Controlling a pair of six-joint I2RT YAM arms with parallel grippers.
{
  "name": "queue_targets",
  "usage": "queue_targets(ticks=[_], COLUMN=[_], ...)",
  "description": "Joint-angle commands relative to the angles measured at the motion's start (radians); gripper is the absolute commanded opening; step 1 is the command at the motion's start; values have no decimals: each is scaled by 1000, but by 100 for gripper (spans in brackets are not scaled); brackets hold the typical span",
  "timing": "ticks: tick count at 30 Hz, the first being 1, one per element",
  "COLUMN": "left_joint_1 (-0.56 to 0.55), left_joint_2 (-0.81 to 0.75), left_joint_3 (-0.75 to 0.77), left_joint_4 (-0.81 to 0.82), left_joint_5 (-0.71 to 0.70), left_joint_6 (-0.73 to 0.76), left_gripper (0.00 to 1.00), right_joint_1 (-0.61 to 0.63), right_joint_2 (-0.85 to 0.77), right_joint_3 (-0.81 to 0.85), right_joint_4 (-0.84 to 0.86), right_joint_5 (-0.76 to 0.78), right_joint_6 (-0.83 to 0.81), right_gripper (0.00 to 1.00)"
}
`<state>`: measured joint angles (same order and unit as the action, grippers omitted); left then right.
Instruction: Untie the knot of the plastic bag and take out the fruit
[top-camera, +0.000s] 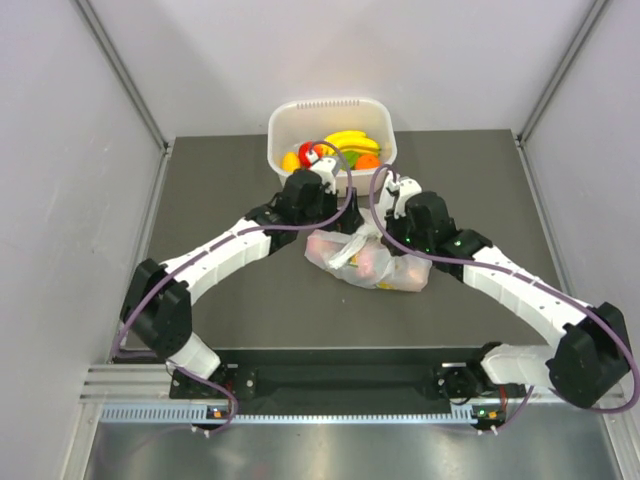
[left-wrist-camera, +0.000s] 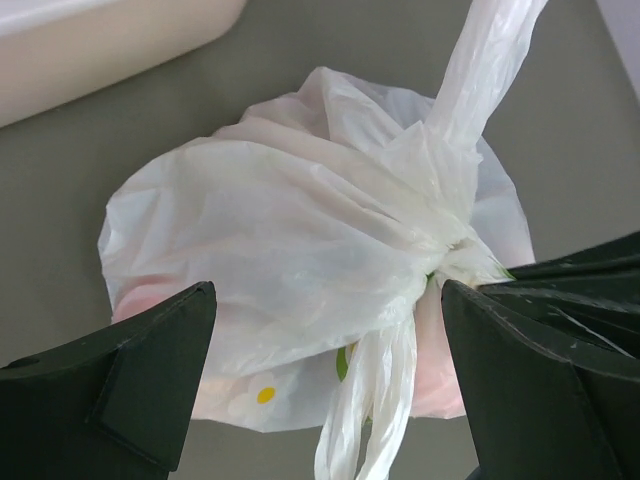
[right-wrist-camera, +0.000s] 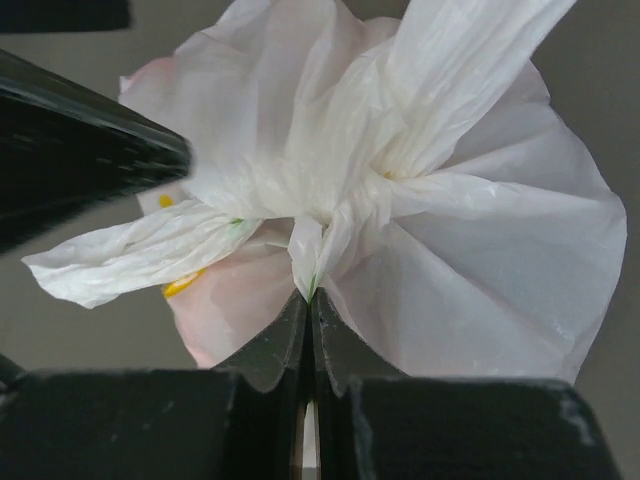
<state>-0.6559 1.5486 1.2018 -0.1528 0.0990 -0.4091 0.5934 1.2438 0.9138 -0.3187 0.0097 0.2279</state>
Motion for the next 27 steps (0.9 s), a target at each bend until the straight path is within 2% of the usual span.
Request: queue_targets(ticks=[1, 8, 11, 12, 13, 15, 16, 17, 20, 23, 27], left_joint_1=[-33, -60, -60, -59, -60, -60, -59, -60, -60, -56, -28], left_joint_2=[36, 76, 82, 82, 82, 77, 67, 58, 35, 7, -36], left_joint_3=[56, 48, 33, 33, 30, 24, 13, 7, -7, -15, -25], left_joint_4=[2, 47, 75, 84, 90, 119, 133, 143, 162, 176, 160], left_joint_5=[-51, -31, -9, -4, 2, 15, 16, 2, -27, -131, -247], left_joint_6=[53, 58, 61, 62, 62, 61, 58, 56, 62, 84, 85], left_gripper=[99, 98, 77, 63, 42, 24, 9, 2, 0, 0, 0], right_joint_1=[2, 2, 3, 2, 2, 2, 0, 2, 2, 2, -6], right_joint_2=[-50, -58, -58, -61, -61, -64, -64, -63, -64, -66, -63], right_joint_3=[-3, -1, -1, -1, -1, -3, -6, -4, -7, -16, -27], right_joint_4=[96, 105, 105, 101, 101, 96, 93, 93, 79, 63, 9], right_joint_5=[-109, -139, -140, -139, -133, -123, -120, -113, -87, -19, 195], right_joint_6=[-24, -33, -33, -35, -33, -36, -36, -35, -30, -4, 85], right_gripper=[0, 0, 0, 0, 0, 0, 0, 0, 0, 0, 0])
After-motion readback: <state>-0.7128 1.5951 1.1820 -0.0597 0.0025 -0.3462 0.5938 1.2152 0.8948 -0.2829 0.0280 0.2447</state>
